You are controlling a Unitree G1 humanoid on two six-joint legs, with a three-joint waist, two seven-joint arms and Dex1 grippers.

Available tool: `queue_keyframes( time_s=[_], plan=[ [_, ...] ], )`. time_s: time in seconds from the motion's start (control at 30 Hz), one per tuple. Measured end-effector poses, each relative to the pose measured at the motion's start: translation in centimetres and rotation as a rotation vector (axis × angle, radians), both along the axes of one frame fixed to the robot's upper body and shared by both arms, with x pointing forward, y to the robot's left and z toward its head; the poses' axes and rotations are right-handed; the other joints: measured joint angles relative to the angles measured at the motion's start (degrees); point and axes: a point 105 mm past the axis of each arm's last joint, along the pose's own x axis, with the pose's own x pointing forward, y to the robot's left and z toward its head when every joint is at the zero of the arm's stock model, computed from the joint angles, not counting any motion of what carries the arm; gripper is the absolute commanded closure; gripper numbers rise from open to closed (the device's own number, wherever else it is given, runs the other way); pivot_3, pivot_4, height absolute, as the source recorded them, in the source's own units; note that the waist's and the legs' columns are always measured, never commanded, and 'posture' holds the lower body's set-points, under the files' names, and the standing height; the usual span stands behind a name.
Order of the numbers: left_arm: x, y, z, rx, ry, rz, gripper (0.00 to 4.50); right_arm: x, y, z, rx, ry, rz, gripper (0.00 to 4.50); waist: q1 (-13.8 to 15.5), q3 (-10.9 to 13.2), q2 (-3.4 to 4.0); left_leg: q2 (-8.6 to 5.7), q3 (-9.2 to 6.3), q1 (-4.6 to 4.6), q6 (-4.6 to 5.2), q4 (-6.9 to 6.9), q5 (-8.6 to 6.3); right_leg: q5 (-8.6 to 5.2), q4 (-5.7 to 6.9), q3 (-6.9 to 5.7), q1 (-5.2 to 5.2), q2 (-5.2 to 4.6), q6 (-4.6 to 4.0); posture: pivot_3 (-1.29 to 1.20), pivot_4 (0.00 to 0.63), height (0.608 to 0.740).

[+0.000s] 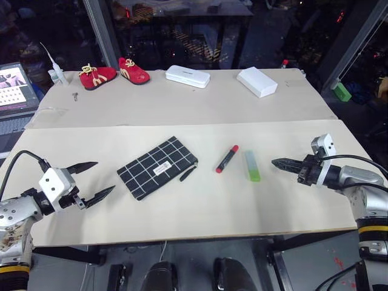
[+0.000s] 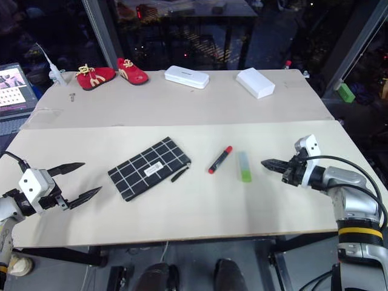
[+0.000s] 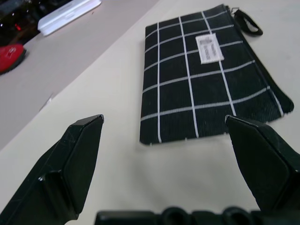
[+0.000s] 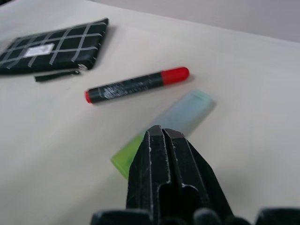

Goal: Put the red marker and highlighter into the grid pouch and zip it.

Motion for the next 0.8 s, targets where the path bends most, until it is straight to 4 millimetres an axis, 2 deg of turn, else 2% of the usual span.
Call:
queue_keyframes(
  time_s=[0.1,0.17,0.23,0.3,0.37,0.4,0.47,0.6,0.67,0.8],
  plan=[
    [-0.3,-0.5,-0.6,0.078,0.013,-0.051,0.0,0.7,3.3,0.5,0.033,-0.025,0.084,4.44,-0.7,0.0,0.04,0.02,0.05,0.08,-0.01,0.0,0.01,0.02,0.06,0.05,-0.01,0.04,-0.03,0.0,0.15,0.74],
    [-0.4,-1.0,-0.9,0.153,0.01,-0.1,0.0,2.1,7.6,2.0,0.076,-0.078,0.155,4.44,-1.4,0.1,0.08,0.03,0.05,0.14,-0.06,0.0,0.04,0.04,0.18,0.08,-0.04,0.05,-0.06,0.0,0.15,0.74],
    [-0.4,-1.7,-1.1,0.211,-0.011,-0.148,0.0,2.6,11.4,3.4,0.07,-0.129,0.237,4.44,-1.4,0.1,0.11,0.04,0.03,0.13,-0.07,0.0,0.05,0.02,0.29,0.04,-0.07,0.04,-0.08,0.0,0.15,0.74],
    [-0.4,-2.0,-1.4,0.249,-0.028,-0.172,0.0,2.9,14.1,3.9,0.027,-0.162,0.29,4.44,-1.1,0.1,0.11,0.02,0.03,0.02,-0.09,0.0,0.04,0.0,0.48,0.0,-0.23,0.01,-0.06,0.0,0.15,0.74],
    [-0.2,-2.2,-1.6,0.268,-0.042,-0.185,0.0,2.8,16.4,3.7,-0.001,-0.17,0.335,4.44,-0.6,0.1,0.11,-0.03,0.07,-0.27,-0.11,0.0,0.04,-0.02,0.65,0.01,-0.61,-0.05,-0.03,0.0,0.15,0.74],
    [-0.1,-2.3,-1.5,0.281,-0.06,-0.191,0.0,2.8,18.1,3.1,-0.031,-0.159,0.364,4.44,-0.4,0.1,0.11,-0.03,0.13,-0.44,-0.19,0.01,0.09,-0.02,0.75,0.0,-0.76,-0.01,-0.04,0.0,0.15,0.74],
    [0.2,-2.5,-1.2,0.295,-0.092,-0.201,0.0,2.7,20.0,1.8,-0.08,-0.136,0.386,4.44,-0.1,0.1,0.11,-0.06,0.33,-0.61,-0.27,0.02,0.15,-0.01,0.82,-0.09,-0.86,0.0,-0.04,0.0,0.15,0.74],
    [0.5,-3.0,-1.2,0.302,-0.121,-0.216,0.0,4.4,22.8,-0.1,-0.202,-0.12,0.329,4.44,-0.1,0.1,0.13,-0.08,0.42,-0.62,-0.3,0.06,0.17,-0.01,0.75,-0.1,-0.87,0.0,-0.05,0.0,0.15,0.74],
    [0.4,-2.7,-1.5,0.298,-0.116,-0.207,0.0,5.5,23.3,-0.3,-0.249,-0.142,0.285,4.44,-0.1,0.1,0.13,-0.06,0.41,-0.59,-0.32,0.06,0.18,-0.01,0.73,-0.12,-0.87,0.03,-0.06,0.0,0.15,0.74],
    [0.4,-2.7,-1.6,0.294,-0.113,-0.202,0.0,6.4,23.4,-0.9,-0.299,-0.159,0.262,4.44,-0.2,0.1,0.13,-0.05,0.4,-0.6,-0.34,0.06,0.19,-0.01,0.76,-0.14,-0.87,0.07,-0.06,0.0,0.15,0.74]
  ],
)
